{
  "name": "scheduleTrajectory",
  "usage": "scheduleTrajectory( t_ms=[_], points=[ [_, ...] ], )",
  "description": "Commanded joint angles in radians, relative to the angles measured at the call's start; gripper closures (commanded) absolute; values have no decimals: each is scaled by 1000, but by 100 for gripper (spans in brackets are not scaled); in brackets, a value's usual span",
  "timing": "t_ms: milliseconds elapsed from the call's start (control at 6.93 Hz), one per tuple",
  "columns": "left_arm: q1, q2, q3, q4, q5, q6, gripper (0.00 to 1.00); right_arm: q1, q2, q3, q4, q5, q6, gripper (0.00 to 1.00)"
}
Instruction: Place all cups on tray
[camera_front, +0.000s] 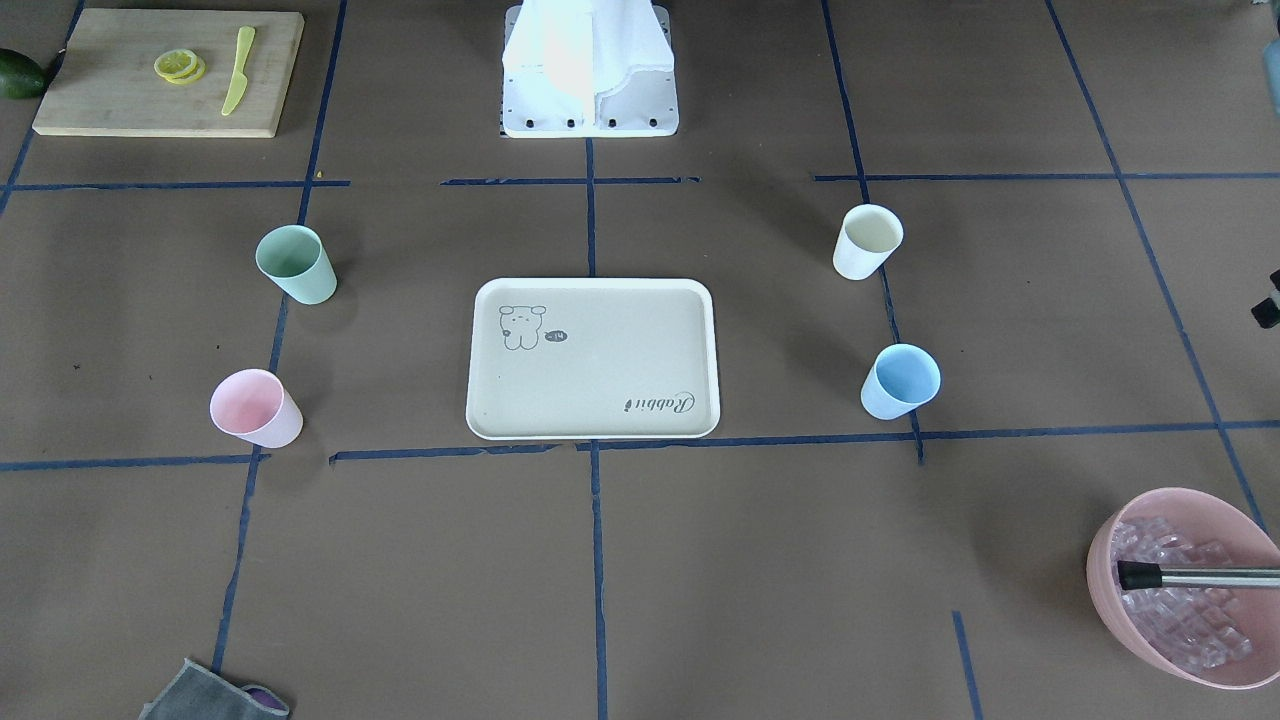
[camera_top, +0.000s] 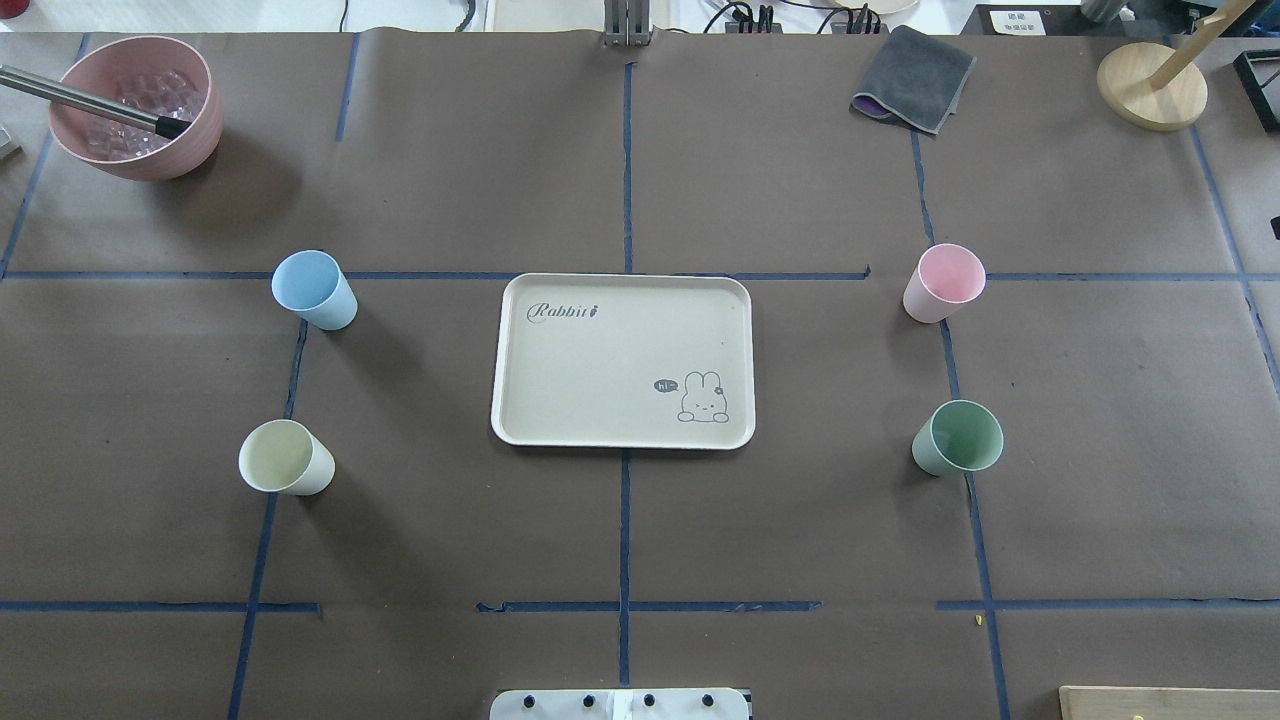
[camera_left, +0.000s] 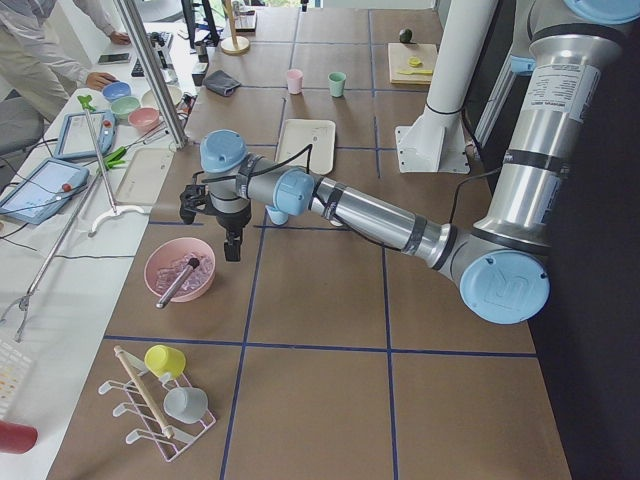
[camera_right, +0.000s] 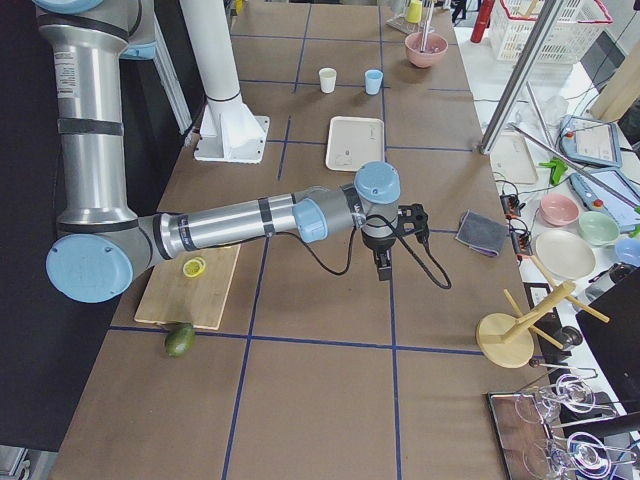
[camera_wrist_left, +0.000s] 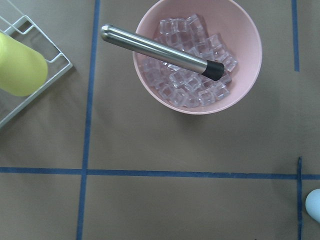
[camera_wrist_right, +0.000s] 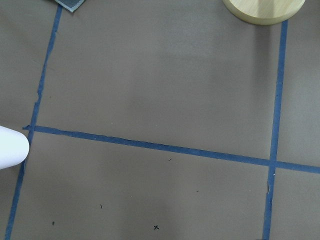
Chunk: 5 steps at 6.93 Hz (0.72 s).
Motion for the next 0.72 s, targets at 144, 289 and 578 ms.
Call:
scheduleTrajectory(
  t_ms=[144,289,578],
  points=[
    [190,-93,17,-5,6,-241,0,-40,38,-4,-5,-17,25,0],
    [256,-101,21,-12,67,-319,0,-49,39,-4,-5,-17,28,0],
    [349,-116,93,-191,150,-513,0,-50,39,-2,-5,-17,30,0]
  ],
)
